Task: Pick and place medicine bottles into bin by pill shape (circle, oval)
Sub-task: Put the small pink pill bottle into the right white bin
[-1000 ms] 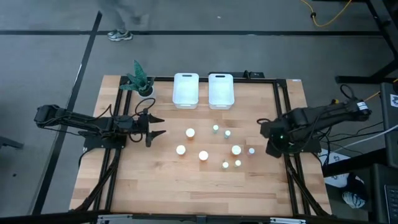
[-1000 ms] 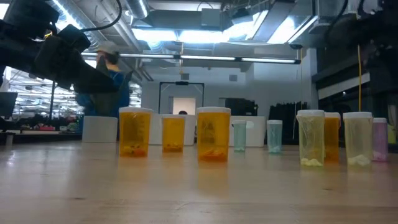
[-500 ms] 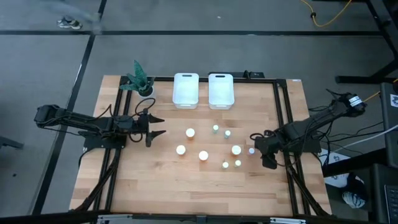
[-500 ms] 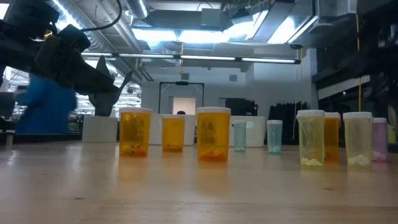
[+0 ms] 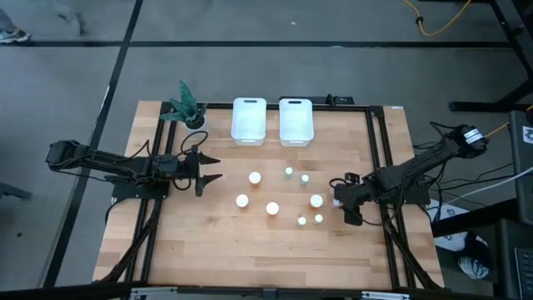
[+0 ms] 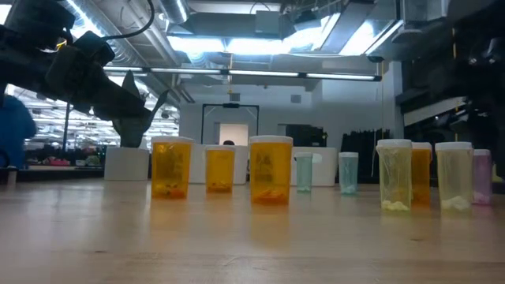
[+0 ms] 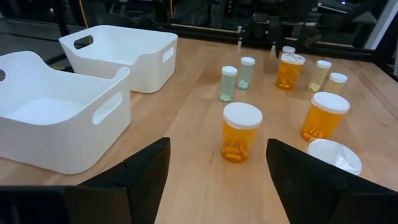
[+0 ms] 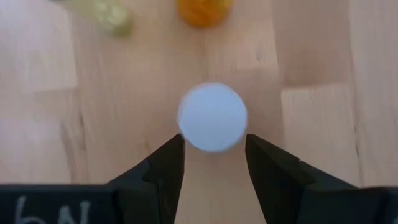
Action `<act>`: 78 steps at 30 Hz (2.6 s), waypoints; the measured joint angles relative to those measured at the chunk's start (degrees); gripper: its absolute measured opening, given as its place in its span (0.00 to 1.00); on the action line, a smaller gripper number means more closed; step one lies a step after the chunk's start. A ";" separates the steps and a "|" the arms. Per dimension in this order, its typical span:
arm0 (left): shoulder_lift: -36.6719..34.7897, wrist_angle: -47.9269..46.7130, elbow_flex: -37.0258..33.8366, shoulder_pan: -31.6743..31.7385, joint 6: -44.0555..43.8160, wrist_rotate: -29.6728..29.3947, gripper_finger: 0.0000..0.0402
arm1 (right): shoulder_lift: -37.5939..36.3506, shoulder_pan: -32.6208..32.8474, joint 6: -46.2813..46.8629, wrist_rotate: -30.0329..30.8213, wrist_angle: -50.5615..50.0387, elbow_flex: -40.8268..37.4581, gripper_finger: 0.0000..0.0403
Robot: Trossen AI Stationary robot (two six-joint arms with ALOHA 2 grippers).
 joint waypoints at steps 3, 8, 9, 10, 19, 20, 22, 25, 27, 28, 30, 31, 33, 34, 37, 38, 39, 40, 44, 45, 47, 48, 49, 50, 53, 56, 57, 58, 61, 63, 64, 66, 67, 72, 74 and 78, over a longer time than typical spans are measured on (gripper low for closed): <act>-0.01 0.00 0.00 0.00 0.00 0.00 0.64 | 0.00 0.00 -1.57 0.02 1.14 0.00 0.43; 0.01 0.01 0.01 0.01 0.00 -0.02 0.64 | 0.00 0.01 -1.79 0.18 2.95 0.02 0.43; 0.00 0.00 0.00 0.00 0.00 -0.02 0.64 | 0.00 0.00 -1.79 0.31 3.46 0.02 0.43; 0.00 0.00 0.00 0.01 0.00 -0.02 0.64 | 0.00 0.02 -1.79 0.59 3.74 0.02 0.43; -0.01 0.00 0.00 0.02 0.00 -0.02 0.64 | 0.00 -0.08 -1.64 2.63 4.04 0.02 0.43; 0.01 0.00 0.00 0.01 0.00 -0.02 0.64 | 0.00 -0.09 -1.61 3.39 4.04 0.02 0.43; 0.01 0.00 0.00 0.00 0.00 -0.02 0.64 | 0.00 -0.09 -1.55 4.40 4.07 0.02 0.43; 0.01 0.00 0.01 0.01 0.00 -0.03 0.64 | 0.00 -0.11 -1.55 4.50 4.07 0.02 0.43; 0.01 0.00 0.00 0.02 0.00 -0.02 0.64 | 0.00 -0.11 -1.34 4.50 4.11 0.02 0.42; 0.01 -0.02 0.00 0.02 0.00 -0.03 0.64 | 0.00 -0.11 -1.31 4.50 4.16 0.02 0.41; 0.01 -0.01 0.00 0.01 0.00 -0.03 0.64 | 0.00 -0.11 -1.33 4.95 4.18 0.02 0.37; 0.00 -0.02 0.00 0.02 0.00 -0.04 0.64 | 0.00 -0.11 -1.35 5.71 4.20 0.02 0.35; 0.01 -0.02 0.00 0.00 0.00 -0.02 0.64 | 0.00 -0.11 -1.30 7.60 4.18 0.04 0.29; 0.00 -0.02 0.00 0.01 0.00 -0.04 0.64 | 0.00 -0.11 -1.00 8.81 3.84 0.22 0.27; 0.01 -0.02 0.00 0.02 0.00 -0.04 0.64 | 0.00 -0.34 -0.07 14.04 -0.57 3.13 0.27; 0.00 -0.02 0.00 0.02 0.00 -0.03 0.64 | 0.00 -0.68 -0.12 16.04 -2.91 4.80 0.27; 0.01 -0.02 0.00 0.01 0.00 -0.03 0.64 | 0.00 -1.17 -0.17 18.22 -5.41 6.76 0.27; 0.00 -0.02 0.00 0.02 0.00 -0.04 0.64 | 0.00 -1.81 -0.48 20.68 -7.97 8.86 0.27; -0.01 -0.02 0.00 0.00 0.00 -0.02 0.64 | -0.02 -5.50 -6.19 30.75 -11.83 17.35 0.27; 0.01 -0.02 0.00 0.00 0.00 -0.04 0.64 | -0.03 -6.78 -8.52 32.80 -11.70 19.46 0.27; 0.00 -0.02 0.00 0.02 0.00 -0.04 0.64 | -0.04 -10.07 -13.90 35.68 -10.35 23.24 0.28; 0.01 -0.02 0.00 0.00 0.00 -0.04 0.64 | -0.04 -11.96 -16.83 36.07 -9.10 24.94 0.29; 0.01 -0.02 0.01 0.01 -0.02 -0.03 0.64 | -0.04 -14.06 -20.10 35.84 -7.56 26.46 0.29; -0.01 -0.01 0.00 0.01 -0.05 -0.03 0.64 | -0.04 -16.39 -23.21 35.04 -6.04 27.85 0.28; 0.00 -0.01 0.00 0.00 -0.07 -0.02 0.64 | 0.28 -23.87 -31.76 29.24 -0.15 30.95 0.27; 0.01 0.00 0.00 0.02 -0.11 -0.02 0.64 | 1.57 -31.73 -36.66 20.41 5.08 32.53 0.27; 0.01 0.00 0.00 0.00 -0.11 -0.03 0.64 | 2.32 -34.25 -37.70 17.33 6.92 32.82 0.27; 0.00 0.03 0.00 0.02 -0.15 -0.02 0.64 | 3.21 -36.76 -38.19 14.35 8.20 32.89 0.27; 0.00 0.09 0.00 0.01 -1.72 -0.02 0.64 | 7.51 -43.38 -39.03 7.00 10.99 32.89 0.27; 0.01 0.30 0.00 0.01 -3.88 -0.02 0.64 | 11.24 -47.00 -39.10 4.31 11.67 32.87 0.27; 0.00 0.40 0.00 0.00 -4.58 -0.04 0.64 | 13.27 -48.44 -39.10 3.67 12.51 32.85 0.27; -0.01 0.87 0.00 0.02 -4.59 -0.04 0.64 | 17.33 -51.24 -39.10 2.27 14.30 32.85 0.27; -0.01 1.00 0.00 0.00 -4.59 -0.03 0.64 | 19.27 -52.45 -39.10 1.25 15.44 32.85 0.27; -0.01 1.01 0.00 0.02 -4.59 -0.02 0.64 | 28.38 -57.51 -39.00 -5.09 18.15 35.11 0.28; -0.01 1.01 0.00 0.01 -4.59 -0.03 0.64 | 31.82 -58.73 -38.97 -5.16 17.46 37.60 0.28; 0.00 0.98 0.00 0.00 -4.59 -0.04 0.64 | 38.92 -60.16 -39.08 -7.33 13.02 45.15 0.28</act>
